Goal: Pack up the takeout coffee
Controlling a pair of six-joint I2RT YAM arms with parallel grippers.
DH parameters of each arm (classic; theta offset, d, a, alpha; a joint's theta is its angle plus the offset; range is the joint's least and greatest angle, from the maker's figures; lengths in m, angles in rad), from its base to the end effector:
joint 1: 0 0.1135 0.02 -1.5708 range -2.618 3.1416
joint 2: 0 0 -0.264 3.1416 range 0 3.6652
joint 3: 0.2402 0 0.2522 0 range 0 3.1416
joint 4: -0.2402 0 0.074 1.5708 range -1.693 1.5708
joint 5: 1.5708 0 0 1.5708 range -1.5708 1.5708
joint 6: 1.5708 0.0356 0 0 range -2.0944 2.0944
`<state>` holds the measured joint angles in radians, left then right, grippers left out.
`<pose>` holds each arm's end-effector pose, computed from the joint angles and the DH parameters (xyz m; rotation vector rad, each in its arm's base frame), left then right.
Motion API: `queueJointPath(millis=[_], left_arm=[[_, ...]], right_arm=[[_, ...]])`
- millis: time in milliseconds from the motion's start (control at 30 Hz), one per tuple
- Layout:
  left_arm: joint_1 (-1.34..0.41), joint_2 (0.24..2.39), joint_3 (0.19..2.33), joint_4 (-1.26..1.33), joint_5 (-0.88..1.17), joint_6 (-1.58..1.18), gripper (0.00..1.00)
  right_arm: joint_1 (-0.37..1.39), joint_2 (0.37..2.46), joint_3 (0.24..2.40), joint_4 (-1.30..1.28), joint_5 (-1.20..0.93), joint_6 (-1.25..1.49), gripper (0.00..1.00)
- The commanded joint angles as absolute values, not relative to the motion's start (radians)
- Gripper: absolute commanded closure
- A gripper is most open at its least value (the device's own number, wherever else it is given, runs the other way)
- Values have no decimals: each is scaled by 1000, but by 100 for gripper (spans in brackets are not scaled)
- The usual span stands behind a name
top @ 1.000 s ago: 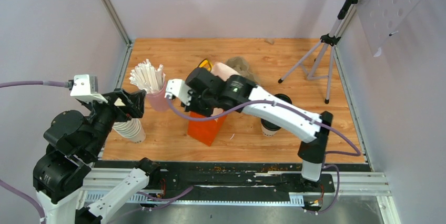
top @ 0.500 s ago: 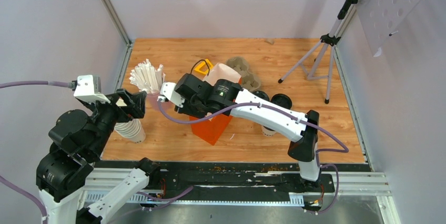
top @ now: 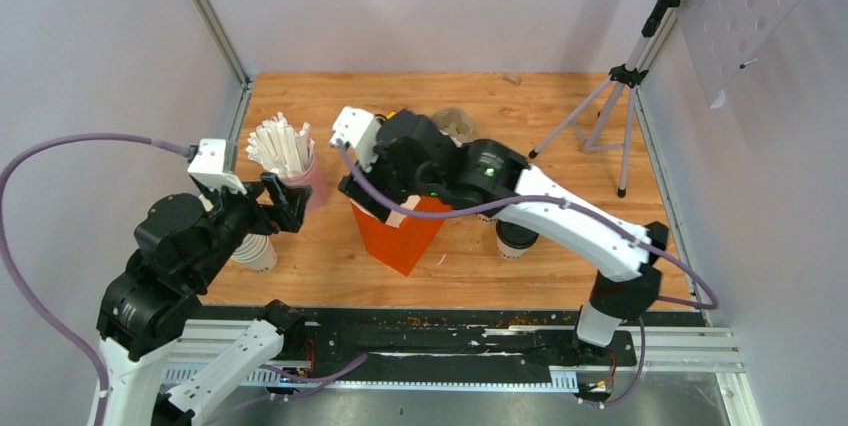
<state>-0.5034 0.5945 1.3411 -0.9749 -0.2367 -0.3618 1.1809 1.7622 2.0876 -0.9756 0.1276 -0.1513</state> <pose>0.0444 -0.0149 0.4472 -0.0423 1.8105 -0.4057 0.1449 0.3407 0.4417 -1.3327 1.8109 0.4236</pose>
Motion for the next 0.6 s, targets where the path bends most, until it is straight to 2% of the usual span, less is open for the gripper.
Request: queueJointPath(millis=[0, 200, 367, 567], left_arm=[[-502, 618, 1291, -855, -39, -431, 0], [-502, 588, 1149, -717, 56, -610, 6], [-502, 637, 1066, -659, 144, -699, 18], [-502, 688, 1018, -639, 147, -681, 25]], right_arm=[[1151, 1605, 2033, -841, 175, -49, 24], [1125, 1431, 1852, -754, 314, -45, 13], [1039, 1330, 1747, -747, 373, -26, 13], [774, 1242, 1620, -717, 171, 25, 20]])
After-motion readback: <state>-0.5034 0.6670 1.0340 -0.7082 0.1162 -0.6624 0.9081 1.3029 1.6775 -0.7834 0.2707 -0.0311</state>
